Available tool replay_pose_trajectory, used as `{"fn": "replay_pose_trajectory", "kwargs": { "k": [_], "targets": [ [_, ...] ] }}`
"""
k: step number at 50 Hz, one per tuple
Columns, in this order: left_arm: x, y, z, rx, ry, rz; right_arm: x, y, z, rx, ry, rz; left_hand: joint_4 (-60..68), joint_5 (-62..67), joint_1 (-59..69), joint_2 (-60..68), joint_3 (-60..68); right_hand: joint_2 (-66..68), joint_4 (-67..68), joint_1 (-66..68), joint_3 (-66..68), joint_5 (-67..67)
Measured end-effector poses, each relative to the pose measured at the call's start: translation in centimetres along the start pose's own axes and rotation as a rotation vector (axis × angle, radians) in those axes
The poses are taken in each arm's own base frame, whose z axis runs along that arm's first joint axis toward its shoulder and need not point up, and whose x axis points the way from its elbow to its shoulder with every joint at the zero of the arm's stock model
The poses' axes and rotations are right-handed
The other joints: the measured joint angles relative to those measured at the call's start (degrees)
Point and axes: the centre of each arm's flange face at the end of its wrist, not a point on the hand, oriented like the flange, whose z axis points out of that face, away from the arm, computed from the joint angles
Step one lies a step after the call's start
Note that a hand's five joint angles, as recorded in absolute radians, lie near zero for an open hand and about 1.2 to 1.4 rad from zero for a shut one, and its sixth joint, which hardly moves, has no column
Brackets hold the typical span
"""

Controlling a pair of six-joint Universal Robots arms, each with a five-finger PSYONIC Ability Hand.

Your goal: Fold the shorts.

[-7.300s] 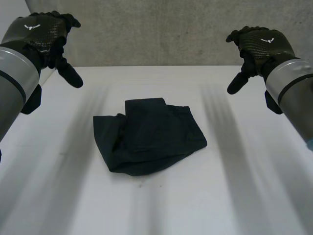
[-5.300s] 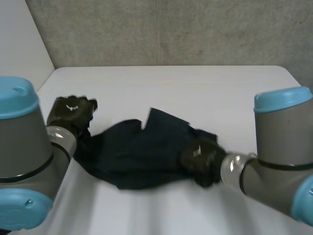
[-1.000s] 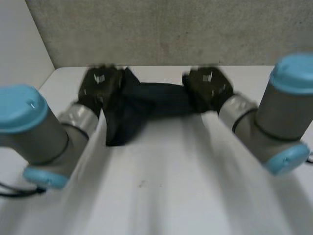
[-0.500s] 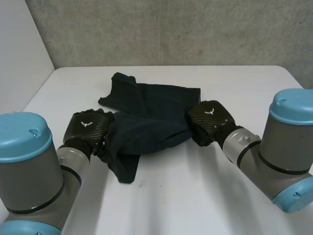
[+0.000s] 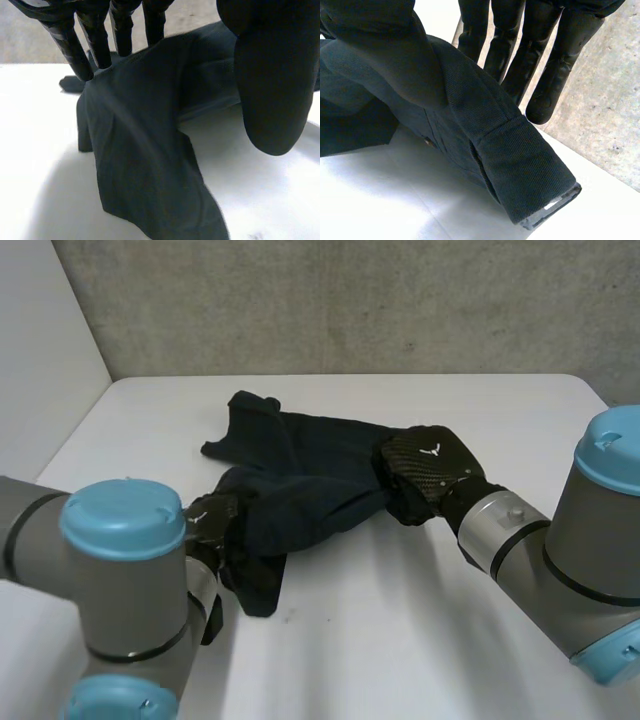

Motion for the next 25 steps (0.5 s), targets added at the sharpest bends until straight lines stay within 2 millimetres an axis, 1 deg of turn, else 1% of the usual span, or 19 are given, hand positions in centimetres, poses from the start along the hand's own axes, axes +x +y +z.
{"fn": "replay_pose_trajectory", "kwargs": {
  "k": [3,6,10,11,14,16,17,18,19,20,21,22,23,24,25],
  "targets": [
    [-0.8,0.3,1.3,-0.005,-0.046,-0.037,0.0,-0.2,-0.2,0.005,0.003,-0.003,0.04,0.03,0.0,0.05,0.0,0.0,0.0,0.0,0.0,0.0],
    [-1.4,0.4,2.0,-0.002,-0.084,-0.049,0.1,-0.2,-0.2,0.007,0.007,-0.006,0.12,0.24,0.19,0.17,0.15,0.0,0.0,0.0,0.0,0.0],
    [-2.0,0.3,2.4,0.009,-0.132,-0.052,0.3,-0.3,-0.2,0.008,0.016,-0.008,0.13,0.25,0.19,0.24,0.15,0.0,0.0,0.0,0.0,0.0],
    [-2.6,0.2,2.5,0.02,-0.171,-0.05,0.4,-0.3,-0.2,0.007,0.025,-0.01,0.84,1.68,0.22,1.48,0.39,0.0,0.0,0.0,0.0,0.0],
    [-3.1,0.1,2.5,0.027,-0.204,-0.046,0.7,-0.3,-0.1,0.006,0.036,-0.012,3.72,4.2,3.09,4.27,3.06,0.0,0.0,0.0,0.0,0.0],
    [-3.3,0.1,2.4,0.028,-0.218,-0.042,0.8,-0.3,-0.1,0.007,0.04,-0.013,8.34,8.53,8.49,8.43,7.69,0.0,0.0,0.0,0.0,0.0],
    [-3.6,0.1,2.4,0.026,-0.228,-0.036,0.8,-0.3,-0.1,0.008,0.043,-0.014,13.7,13.47,14.4,13.73,13.08,0.0,0.0,0.0,0.0,0.0],
    [-3.6,0.1,2.4,0.026,-0.23,-0.034,0.9,-0.3,-0.1,0.009,0.043,-0.014,13.7,13.47,14.4,13.73,13.08,0.0,0.0,0.0,0.0,0.0],
    [-3.8,0.1,2.3,0.023,-0.238,-0.024,0.9,-0.4,-0.1,0.01,0.044,-0.015,19.15,18.4,19.84,19.15,18.53,0.0,0.0,0.0,0.0,0.0],
    [-3.9,0.1,2.3,0.023,-0.239,-0.021,0.9,-0.4,0.0,0.011,0.045,-0.015,19.15,18.4,19.84,19.15,18.53,0.0,0.0,0.0,0.0,0.0],
    [-4.1,-0.1,2.3,0.022,-0.244,-0.003,1.0,-0.5,0.0,0.014,0.046,-0.018,28.41,26.84,30.21,28.51,27.86,0.0,0.0,0.0,0.0,0.0],
    [-4.1,-0.2,2.2,0.022,-0.246,0.006,1.0,-0.6,0.0,0.016,0.046,-0.019,28.41,26.84,30.21,28.51,27.86,0.0,0.0,0.0,0.0,0.0],
    [-4.3,-0.4,2.2,0.023,-0.247,0.028,1.0,-0.8,0.0,0.02,0.047,-0.023,41.54,38.86,43.8,42.31,41.58,0.0,0.0,0.0,0.0,0.0],
    [-4.3,-0.5,2.1,0.023,-0.247,0.043,1.1,-0.9,0.0,0.023,0.048,-0.026,42.18,39.43,44.44,42.92,41.58,0.0,0.0,0.0,0.0,0.0],
    [-4.3,-1.0,2.0,0.025,-0.241,0.099,1.1,-1.3,0.0,0.034,0.049,-0.035,47.21,43.61,48.99,47.9,47.11,0.0,0.0,0.0,0.0,0.0]
  ]
}}
